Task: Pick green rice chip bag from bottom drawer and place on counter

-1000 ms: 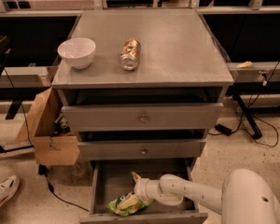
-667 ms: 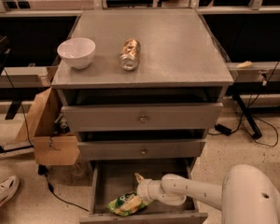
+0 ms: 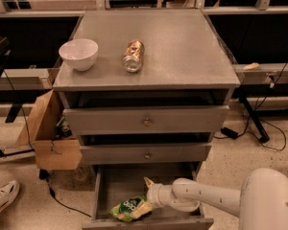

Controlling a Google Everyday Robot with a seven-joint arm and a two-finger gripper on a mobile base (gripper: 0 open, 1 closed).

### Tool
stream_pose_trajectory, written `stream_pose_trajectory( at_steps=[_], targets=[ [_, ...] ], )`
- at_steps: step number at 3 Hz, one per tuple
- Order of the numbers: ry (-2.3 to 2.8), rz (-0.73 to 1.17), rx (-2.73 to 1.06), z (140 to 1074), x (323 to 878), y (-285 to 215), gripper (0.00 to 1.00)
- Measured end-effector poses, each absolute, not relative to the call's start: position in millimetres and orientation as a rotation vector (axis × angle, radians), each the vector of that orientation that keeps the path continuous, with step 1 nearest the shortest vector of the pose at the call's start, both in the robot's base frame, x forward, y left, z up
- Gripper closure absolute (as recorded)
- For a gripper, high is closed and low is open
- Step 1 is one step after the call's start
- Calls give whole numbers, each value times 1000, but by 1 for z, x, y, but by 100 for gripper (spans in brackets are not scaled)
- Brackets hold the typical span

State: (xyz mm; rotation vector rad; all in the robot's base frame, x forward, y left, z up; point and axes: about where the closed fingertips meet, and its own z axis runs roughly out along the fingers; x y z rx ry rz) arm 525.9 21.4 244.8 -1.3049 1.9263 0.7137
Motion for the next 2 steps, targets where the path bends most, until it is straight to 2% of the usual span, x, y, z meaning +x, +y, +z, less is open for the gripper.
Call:
stream_pose_trajectory(
  at_steps=[2],
  targets=[
    [1943, 651, -1368, 227, 535, 8, 0]
  ],
)
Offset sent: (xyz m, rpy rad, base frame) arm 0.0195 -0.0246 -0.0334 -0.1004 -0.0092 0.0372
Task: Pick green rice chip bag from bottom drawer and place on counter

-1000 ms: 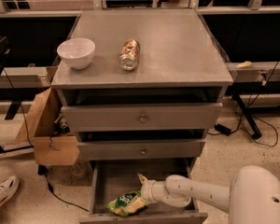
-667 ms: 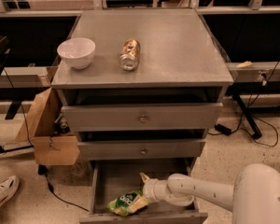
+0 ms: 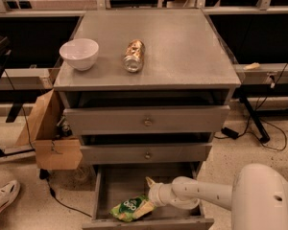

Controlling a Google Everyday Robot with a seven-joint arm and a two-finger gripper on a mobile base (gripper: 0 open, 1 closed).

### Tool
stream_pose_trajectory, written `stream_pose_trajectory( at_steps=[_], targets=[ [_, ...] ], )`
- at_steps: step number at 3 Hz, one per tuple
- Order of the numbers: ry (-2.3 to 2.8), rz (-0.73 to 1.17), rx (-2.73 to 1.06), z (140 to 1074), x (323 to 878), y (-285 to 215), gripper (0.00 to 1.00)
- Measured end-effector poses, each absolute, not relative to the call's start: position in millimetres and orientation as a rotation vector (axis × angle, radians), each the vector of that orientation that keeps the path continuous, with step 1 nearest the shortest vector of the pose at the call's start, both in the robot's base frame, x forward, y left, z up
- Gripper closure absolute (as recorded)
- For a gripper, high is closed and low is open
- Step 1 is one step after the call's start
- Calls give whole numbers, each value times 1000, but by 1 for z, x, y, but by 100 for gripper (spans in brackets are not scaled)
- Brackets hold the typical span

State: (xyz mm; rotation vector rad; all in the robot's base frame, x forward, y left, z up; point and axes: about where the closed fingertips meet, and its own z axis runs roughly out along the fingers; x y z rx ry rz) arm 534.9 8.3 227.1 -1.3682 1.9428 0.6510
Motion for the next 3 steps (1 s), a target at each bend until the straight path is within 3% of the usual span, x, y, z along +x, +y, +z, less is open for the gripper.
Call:
stream_pose_trajectory(
  at_steps=[3],
  targets=[
    [2040, 739, -1413, 185, 532, 3, 0]
  ],
)
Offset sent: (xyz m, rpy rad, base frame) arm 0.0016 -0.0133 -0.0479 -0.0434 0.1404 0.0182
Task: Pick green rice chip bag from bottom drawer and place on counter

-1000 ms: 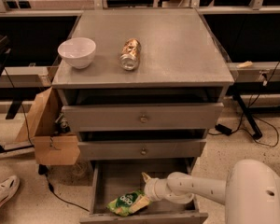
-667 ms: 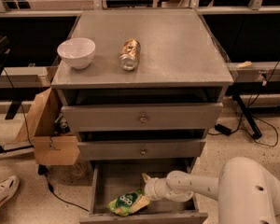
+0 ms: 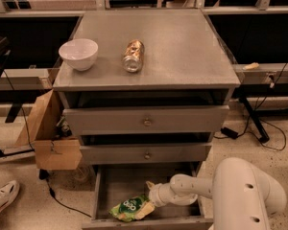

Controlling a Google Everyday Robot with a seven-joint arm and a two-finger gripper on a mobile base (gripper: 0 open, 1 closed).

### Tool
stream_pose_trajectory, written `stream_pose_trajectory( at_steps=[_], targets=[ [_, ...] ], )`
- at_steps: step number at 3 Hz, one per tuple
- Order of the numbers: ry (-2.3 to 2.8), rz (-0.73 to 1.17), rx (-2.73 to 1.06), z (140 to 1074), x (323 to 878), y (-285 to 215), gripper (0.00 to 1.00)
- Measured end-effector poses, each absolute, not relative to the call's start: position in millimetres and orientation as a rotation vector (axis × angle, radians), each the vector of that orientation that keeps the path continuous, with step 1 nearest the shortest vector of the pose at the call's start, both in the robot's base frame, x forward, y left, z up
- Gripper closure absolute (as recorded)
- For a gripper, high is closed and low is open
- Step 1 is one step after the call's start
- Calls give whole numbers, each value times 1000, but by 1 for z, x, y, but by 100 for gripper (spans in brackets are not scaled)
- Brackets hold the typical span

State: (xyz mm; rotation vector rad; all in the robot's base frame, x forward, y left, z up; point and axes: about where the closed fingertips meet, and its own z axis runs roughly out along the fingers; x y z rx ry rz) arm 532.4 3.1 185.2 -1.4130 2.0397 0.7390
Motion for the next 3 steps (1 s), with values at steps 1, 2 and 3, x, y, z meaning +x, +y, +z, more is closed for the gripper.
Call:
stream_pose_trajectory(
  at_steps=[1, 2, 3],
  targets=[
    [2043, 784, -1454, 178, 528, 10, 19],
    [2047, 823, -1492, 172, 525, 15, 42],
    [2056, 847, -1513, 167, 522, 18, 66]
  ],
)
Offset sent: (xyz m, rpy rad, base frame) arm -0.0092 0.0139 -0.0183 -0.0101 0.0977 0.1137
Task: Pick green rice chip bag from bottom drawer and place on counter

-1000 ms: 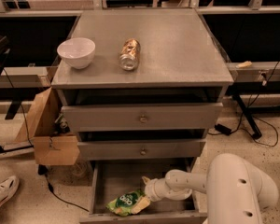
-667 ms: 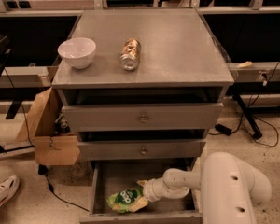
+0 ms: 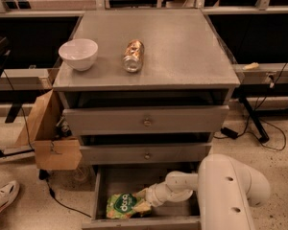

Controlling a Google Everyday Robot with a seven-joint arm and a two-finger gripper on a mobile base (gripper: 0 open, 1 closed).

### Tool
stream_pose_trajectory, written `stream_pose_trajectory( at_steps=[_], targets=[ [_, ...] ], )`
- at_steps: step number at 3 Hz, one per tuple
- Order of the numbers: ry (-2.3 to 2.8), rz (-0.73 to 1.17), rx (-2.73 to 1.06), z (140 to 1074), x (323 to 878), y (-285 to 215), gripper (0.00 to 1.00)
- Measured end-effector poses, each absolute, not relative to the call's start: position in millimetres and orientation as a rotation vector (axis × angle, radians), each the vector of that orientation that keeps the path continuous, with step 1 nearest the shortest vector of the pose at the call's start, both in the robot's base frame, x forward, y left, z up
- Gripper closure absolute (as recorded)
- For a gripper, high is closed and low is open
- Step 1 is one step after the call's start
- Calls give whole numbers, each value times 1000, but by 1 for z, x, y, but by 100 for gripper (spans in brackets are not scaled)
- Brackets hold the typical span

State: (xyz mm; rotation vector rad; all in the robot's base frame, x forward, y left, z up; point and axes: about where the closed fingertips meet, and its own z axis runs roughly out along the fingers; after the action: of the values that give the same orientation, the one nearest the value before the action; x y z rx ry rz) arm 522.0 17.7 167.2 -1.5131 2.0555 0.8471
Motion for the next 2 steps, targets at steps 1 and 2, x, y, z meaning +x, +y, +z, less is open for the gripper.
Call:
stream_pose_trajectory(
  at_steps=[1, 2],
  targets=[
    [2067, 856, -1522, 164, 522, 21, 89],
    [2081, 856, -1529, 162, 521, 23, 100]
  ],
)
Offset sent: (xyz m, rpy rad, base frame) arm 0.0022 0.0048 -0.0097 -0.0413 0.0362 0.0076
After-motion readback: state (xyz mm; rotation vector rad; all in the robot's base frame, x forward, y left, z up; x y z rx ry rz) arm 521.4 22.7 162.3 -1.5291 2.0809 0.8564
